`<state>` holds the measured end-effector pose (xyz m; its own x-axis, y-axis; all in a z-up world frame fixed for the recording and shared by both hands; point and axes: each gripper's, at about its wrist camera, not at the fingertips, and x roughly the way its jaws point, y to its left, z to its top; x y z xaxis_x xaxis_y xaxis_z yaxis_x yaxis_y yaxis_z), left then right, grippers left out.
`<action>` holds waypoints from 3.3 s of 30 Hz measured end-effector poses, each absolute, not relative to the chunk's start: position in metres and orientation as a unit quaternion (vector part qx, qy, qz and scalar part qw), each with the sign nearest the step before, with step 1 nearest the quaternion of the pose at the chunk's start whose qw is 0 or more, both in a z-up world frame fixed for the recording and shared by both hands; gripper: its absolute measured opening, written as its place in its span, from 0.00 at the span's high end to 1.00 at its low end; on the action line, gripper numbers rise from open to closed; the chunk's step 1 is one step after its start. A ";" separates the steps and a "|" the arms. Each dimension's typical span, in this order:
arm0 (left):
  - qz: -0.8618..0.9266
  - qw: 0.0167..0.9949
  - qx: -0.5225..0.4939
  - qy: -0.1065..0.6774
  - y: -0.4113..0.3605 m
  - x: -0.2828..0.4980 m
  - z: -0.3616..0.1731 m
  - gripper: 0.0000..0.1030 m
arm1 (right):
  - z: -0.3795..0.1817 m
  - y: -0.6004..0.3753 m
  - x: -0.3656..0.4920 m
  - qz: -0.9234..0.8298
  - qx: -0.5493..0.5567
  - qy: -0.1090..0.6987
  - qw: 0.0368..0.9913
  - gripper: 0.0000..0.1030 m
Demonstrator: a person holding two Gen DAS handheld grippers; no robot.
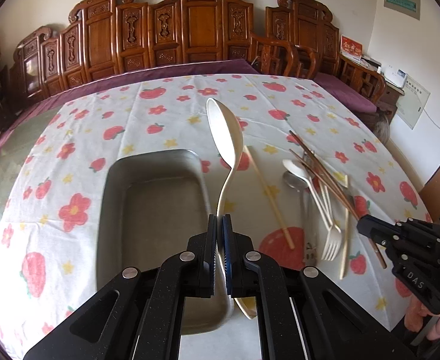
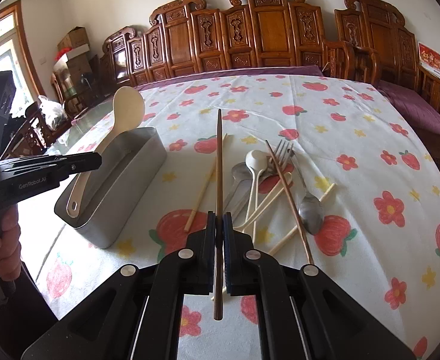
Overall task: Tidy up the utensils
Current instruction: 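Lower the white spoon into the metal tray and open the left tool while the right holds the chopstick, then lower the chopstick into the metal tray and open the right tool, then reach the right tool back to the pile and grasp a white plastic spoon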
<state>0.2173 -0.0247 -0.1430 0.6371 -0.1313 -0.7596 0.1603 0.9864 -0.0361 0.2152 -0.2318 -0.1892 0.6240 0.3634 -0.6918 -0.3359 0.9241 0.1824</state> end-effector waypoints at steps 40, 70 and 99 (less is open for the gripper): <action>-0.051 0.913 -0.012 0.405 0.068 0.218 -0.145 0.95 | -0.163 -0.126 0.218 0.216 -0.016 0.397 0.892 0.94; -0.028 0.922 -0.032 0.386 0.103 0.217 -0.128 0.95 | -0.214 -0.032 0.265 0.244 0.028 0.480 0.842 0.94; -0.079 0.925 -0.037 0.370 0.051 0.207 -0.128 0.48 | -0.179 -0.212 0.243 0.155 -0.036 0.412 0.897 0.82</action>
<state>0.2070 0.0512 -0.1285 0.7135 -0.1739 -0.6788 0.1185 0.9847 -0.1276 0.2432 -0.2124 -0.1791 0.6117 0.2486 -0.7510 -0.3079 0.9493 0.0634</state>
